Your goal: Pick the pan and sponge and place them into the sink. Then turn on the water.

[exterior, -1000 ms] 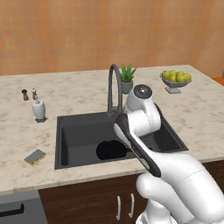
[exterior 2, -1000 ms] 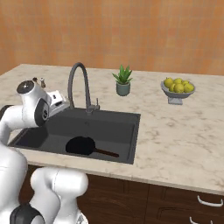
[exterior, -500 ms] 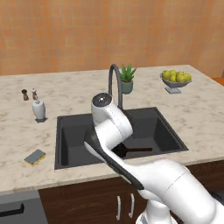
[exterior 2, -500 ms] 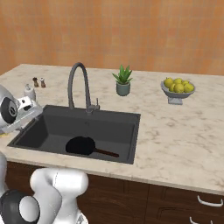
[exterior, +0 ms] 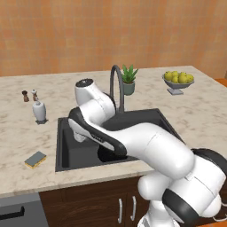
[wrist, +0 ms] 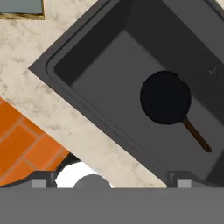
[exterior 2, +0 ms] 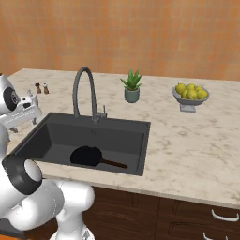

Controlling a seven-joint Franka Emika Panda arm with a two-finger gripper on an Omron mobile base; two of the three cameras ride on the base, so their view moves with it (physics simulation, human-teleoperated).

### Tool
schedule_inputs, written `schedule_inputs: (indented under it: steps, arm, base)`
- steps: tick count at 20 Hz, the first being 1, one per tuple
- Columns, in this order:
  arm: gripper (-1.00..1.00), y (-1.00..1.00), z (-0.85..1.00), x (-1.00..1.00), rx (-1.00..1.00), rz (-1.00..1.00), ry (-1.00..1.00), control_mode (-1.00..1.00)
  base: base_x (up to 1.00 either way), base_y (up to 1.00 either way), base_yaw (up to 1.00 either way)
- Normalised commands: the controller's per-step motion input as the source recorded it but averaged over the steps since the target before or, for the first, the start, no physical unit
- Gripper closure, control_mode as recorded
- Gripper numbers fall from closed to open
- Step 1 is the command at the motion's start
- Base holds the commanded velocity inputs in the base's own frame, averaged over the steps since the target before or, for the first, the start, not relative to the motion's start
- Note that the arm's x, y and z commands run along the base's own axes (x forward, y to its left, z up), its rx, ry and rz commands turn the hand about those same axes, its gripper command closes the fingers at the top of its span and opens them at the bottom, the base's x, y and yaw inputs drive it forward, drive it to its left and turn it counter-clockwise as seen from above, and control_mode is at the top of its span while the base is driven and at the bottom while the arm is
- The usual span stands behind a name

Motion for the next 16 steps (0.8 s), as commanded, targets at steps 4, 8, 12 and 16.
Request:
schedule_inputs:
  steps: [4, 8, 12, 16]
  arm:
    - [-1.00, 0.58, -0.21, 0.04, 0.06, -0.27, -0.04, -1.00]
    - [-1.00, 0.57, -0.27, 0.22, 0.07, -0.39, 0.00, -1.00]
    - [-1.00, 0.57, -0.40, 0.08, 0.11, -0.45, 0.00, -1.00]
    - [-1.00, 0.47, -0.29, 0.08, 0.06, -0.46, 0.15, -1.00]
  base:
    - [0.00, 0.00, 0.00]
    - [0.00, 0.00, 0.00]
    - [0.00, 0.00, 0.00]
    - [0.00, 0.00, 0.00]
